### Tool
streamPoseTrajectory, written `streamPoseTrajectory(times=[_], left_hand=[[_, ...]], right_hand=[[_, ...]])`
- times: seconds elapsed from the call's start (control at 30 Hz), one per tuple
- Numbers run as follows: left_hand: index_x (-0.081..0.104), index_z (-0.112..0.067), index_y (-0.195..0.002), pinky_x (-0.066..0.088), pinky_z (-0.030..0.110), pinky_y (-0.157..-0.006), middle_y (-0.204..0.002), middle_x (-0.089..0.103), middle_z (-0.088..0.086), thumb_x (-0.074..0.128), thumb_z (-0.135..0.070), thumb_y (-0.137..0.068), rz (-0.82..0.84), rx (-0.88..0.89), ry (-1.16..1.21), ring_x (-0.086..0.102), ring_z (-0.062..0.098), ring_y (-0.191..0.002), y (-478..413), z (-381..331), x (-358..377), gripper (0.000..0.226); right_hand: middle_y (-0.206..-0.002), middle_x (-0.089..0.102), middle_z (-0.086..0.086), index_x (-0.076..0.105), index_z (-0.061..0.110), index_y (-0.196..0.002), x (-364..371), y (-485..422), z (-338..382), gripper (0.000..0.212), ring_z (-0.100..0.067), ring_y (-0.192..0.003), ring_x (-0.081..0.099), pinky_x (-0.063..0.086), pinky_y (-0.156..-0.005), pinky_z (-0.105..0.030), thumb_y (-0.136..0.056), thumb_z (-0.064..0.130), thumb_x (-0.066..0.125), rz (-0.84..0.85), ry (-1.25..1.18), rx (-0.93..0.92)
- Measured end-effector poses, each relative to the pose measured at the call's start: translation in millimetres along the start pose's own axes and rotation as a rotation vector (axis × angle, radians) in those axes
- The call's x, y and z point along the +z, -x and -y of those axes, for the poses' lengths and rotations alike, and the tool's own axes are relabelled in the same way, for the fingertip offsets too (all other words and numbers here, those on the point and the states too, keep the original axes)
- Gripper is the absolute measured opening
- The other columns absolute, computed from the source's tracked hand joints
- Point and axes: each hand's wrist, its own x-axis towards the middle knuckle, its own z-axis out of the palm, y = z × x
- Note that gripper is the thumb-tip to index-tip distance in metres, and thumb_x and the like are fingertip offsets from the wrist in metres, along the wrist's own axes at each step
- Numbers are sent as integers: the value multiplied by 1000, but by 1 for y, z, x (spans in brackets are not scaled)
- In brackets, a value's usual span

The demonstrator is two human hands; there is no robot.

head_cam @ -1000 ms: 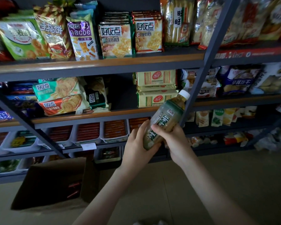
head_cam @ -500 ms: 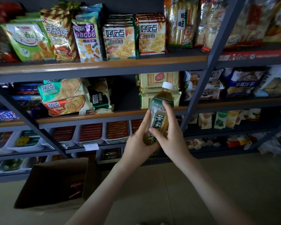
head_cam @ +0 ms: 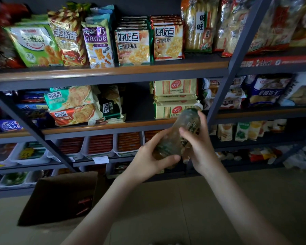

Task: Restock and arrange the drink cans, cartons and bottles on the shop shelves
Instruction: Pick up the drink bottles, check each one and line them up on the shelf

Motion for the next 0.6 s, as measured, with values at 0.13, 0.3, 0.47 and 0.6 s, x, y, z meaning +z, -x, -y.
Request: streamPoseTrajectory(times=[0.13, 0.3, 0.47, 0.6], left_hand=[[39, -44, -136, 49, 27, -99, -134, 51, -18, 75, -49, -74, -51, 127, -182, 50, 4, -125, 6, 1, 2, 72], [50, -33, -123, 50, 15, -85, -117, 57, -26, 74, -41, -71, -245, 167, -165, 58, -3, -110, 7, -6, 12, 57], [60, -26, -112, 50, 15, -72, -94, 66, -19, 79, -19, -76, -373, -28, 43, 65, 1, -87, -4, -15, 8, 42], [65, -20, -103, 49, 19, -67, -82, 68, -9, 77, -18, -79, -386, -144, 196, 65, 5, -77, -12, -15, -3, 27]], right_hand=[[-130, 54, -7, 42, 48, -135, -2, -1, 2, 63, -31, -111, 61, 56, -70, -43, -85, 18, 67, 0, -140, 93], [-140, 49, -3, 29, 53, -142, -8, -4, 3, 74, -28, -112, 63, 57, -72, -40, -85, 28, 69, 99, -37, 140], [-155, 28, 12, 15, 62, -143, -15, 0, 10, 72, -22, -135, 43, 49, -100, -45, -81, 63, 52, 230, 575, 175], [-132, 42, -7, 27, 38, -151, -24, 4, 12, 86, -25, -125, 37, 44, -101, -44, -78, 60, 67, 177, 1365, -246]])
